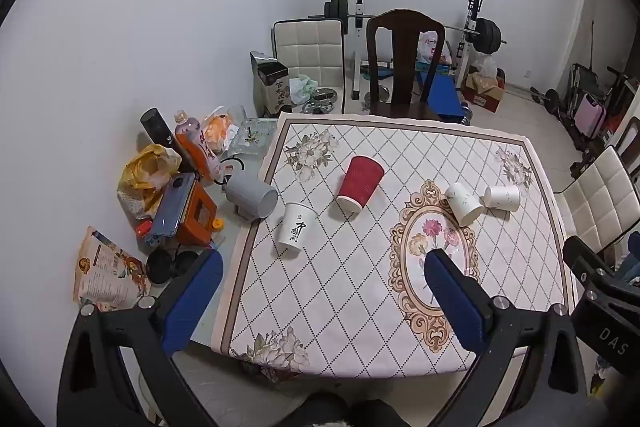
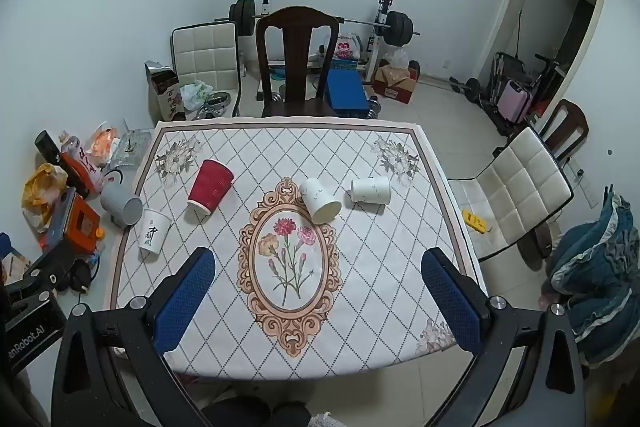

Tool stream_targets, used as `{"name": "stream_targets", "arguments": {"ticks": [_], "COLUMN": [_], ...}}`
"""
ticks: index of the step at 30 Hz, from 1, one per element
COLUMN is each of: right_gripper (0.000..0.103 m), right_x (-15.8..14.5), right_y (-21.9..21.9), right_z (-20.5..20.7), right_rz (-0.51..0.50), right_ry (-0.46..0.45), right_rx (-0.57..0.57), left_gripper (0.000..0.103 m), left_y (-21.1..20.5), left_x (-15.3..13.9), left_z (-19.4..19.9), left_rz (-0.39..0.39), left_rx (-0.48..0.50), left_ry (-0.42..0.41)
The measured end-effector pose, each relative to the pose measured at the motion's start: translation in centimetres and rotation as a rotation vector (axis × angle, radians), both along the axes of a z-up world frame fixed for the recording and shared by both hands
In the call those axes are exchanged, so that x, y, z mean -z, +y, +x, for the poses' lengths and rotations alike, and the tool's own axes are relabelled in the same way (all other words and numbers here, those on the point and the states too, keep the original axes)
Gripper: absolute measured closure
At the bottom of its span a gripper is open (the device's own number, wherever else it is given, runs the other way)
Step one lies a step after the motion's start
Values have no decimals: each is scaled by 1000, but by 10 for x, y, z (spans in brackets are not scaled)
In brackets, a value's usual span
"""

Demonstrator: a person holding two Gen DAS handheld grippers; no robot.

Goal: Flip cup upright

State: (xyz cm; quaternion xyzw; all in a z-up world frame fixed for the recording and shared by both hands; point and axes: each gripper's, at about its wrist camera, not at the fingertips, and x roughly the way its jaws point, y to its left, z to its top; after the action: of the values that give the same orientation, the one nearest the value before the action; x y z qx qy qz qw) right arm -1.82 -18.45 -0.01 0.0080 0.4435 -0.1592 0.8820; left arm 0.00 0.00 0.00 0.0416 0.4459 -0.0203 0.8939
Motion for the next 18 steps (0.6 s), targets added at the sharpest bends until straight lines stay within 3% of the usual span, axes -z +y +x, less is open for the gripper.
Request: {"name": "stream_targets", "arguments": {"ticks": [18], "right_gripper": [0], "right_x": [-1], "right_y": [0], "right_z": [5], "right_rz": [-2], "right_ry": [10], "right_rx": [3], "left_gripper": [0], "left_y": [1], "left_x": [0], "left_z": [1], "left_rz": [6], "left_rx": [-3], "left_ry": [3]}}
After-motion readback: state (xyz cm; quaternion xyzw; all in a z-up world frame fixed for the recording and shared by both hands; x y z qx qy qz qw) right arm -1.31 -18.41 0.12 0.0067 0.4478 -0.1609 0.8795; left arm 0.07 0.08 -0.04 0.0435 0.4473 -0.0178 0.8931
